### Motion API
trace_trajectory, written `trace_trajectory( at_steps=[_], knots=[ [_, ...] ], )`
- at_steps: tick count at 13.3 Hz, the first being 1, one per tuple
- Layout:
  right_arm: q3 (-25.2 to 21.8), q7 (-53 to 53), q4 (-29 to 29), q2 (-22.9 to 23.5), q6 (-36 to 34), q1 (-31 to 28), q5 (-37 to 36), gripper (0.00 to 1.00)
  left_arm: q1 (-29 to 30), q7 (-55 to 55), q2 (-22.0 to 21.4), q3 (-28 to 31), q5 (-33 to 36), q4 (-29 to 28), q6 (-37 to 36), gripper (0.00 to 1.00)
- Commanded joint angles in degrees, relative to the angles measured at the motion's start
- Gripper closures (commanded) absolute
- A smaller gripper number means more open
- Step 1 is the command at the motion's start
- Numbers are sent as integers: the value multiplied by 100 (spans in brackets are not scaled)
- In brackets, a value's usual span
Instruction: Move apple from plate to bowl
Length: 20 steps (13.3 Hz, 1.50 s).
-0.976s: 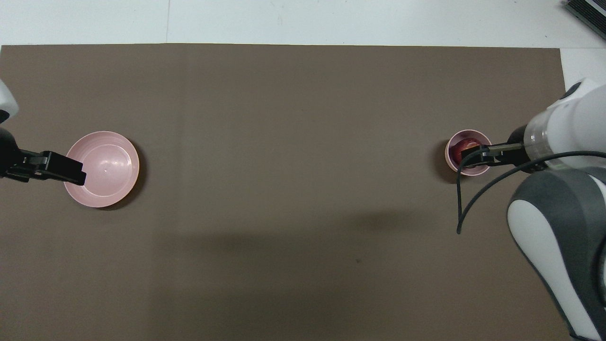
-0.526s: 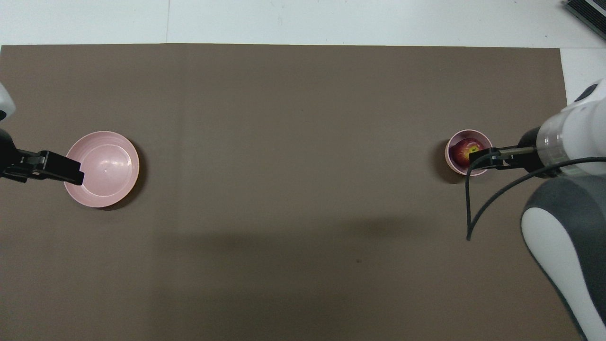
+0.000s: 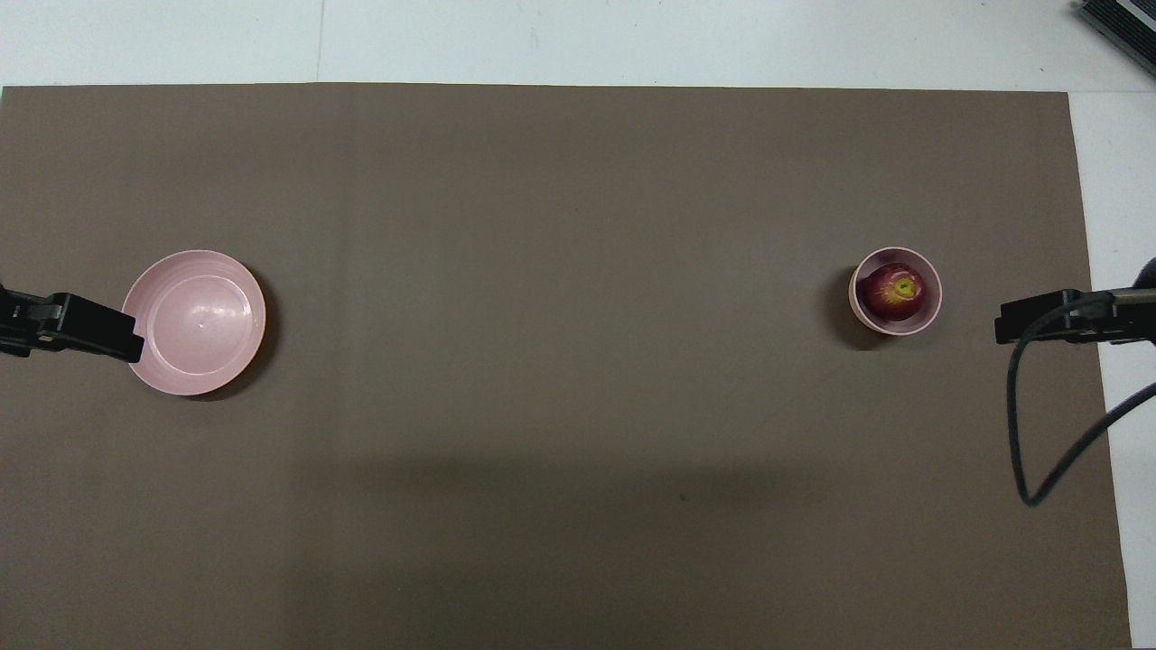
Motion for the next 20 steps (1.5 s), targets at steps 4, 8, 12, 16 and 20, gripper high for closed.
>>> trace_trajectory(
  at_steps=[4, 8, 12, 16, 20],
  knots=[
    [119, -192, 55, 15, -56, 114, -7, 0, 14, 43, 12, 3, 15, 91, -159, 0],
    [48, -334, 82, 59, -101, 26, 81, 0, 14, 43, 21, 3, 6, 91, -133, 0],
    [31, -473, 343, 120, -589, -27, -15, 0, 14, 78, 74, 3, 58, 153, -195, 0],
    [31, -747, 311, 130, -338, -132, -25, 0, 14, 95, 83, 21, 50, 171, -72, 0],
    [31, -747, 214, 95, -224, -123, -42, 0, 23, 95, 83, 21, 23, 162, 192, 0]
  ],
)
